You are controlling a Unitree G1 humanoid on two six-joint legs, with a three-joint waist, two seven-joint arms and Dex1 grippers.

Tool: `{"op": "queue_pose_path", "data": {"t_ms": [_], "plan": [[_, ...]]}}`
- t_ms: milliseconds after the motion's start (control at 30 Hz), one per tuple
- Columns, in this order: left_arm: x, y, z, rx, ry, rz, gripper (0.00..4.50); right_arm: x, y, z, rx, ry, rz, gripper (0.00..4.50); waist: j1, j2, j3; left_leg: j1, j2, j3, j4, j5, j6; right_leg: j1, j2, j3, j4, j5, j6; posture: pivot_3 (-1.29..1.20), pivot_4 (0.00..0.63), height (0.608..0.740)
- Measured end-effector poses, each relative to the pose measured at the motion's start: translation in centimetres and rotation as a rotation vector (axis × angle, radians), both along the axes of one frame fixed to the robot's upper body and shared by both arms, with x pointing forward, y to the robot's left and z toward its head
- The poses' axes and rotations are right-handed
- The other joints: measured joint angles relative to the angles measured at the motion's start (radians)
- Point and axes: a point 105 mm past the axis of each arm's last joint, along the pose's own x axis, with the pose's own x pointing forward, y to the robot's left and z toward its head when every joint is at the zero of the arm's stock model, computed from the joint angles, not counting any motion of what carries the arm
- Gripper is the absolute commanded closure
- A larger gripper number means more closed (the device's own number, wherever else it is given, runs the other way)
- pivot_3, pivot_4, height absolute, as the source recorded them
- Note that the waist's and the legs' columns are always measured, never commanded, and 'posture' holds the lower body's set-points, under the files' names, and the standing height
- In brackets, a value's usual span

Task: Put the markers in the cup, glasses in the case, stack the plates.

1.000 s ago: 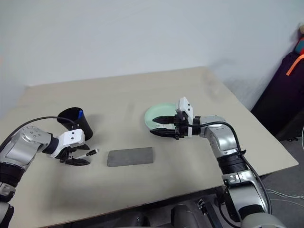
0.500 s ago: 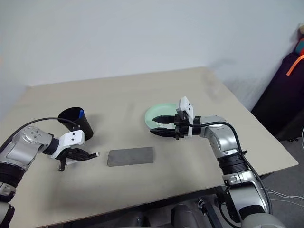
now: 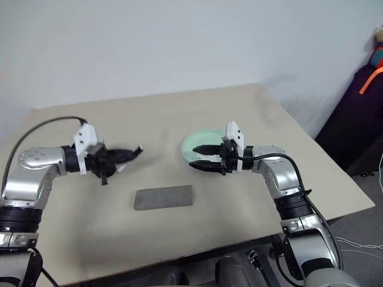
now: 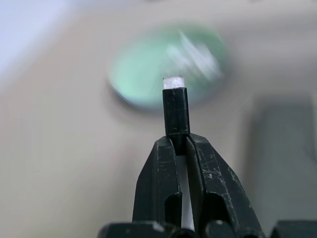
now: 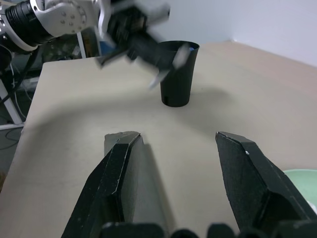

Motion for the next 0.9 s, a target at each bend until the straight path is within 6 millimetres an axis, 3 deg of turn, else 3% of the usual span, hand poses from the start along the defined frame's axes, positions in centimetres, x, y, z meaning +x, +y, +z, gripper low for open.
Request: {"op": "queue_pose_path", "data": {"t_ms": [200, 333, 633, 900], "plan": [[2.1, 2.4, 3.9, -0.180, -0.271, 0.303, 4.47, 0.1, 0.0, -0.1, -0.008, -0.007, -0.002, 1.92, 0.001, 0.000, 0.000, 0.000, -0.001, 0.000, 0.001, 0.000, 0.000, 0.001, -0.001, 0.000, 0.000, 0.000, 0.000, 0.00, 0.000, 0.740], [2.5, 4.1, 5.2, -0.224, -0.382, 0.469, 4.47, 0.1, 0.0, -0.2, -0.015, -0.012, -0.002, 1.92, 0.001, -0.001, 0.000, 0.000, -0.002, 0.000, 0.001, 0.000, 0.000, 0.001, -0.001, 0.000, -0.001, 0.000, 0.000, 0.00, 0.000, 0.740], [2.0, 7.0, 3.2, -0.205, -0.416, 0.691, 4.47, 0.1, -0.1, -0.2, -0.023, -0.018, 0.002, 1.92, 0.001, -0.001, 0.000, 0.000, -0.002, 0.000, 0.001, 0.000, 0.000, 0.001, -0.001, 0.000, 0.000, 0.000, 0.000, 0.00, 0.000, 0.740], [1.8, 7.6, 1.4, -0.233, -0.395, 0.738, 4.47, 0.1, 0.0, 0.1, -0.021, -0.026, 0.017, 1.92, 0.001, -0.001, 0.000, 0.000, -0.002, 0.000, 0.001, 0.000, 0.000, 0.002, -0.001, 0.000, 0.000, 0.000, 0.000, 0.00, 0.000, 0.740]]}}
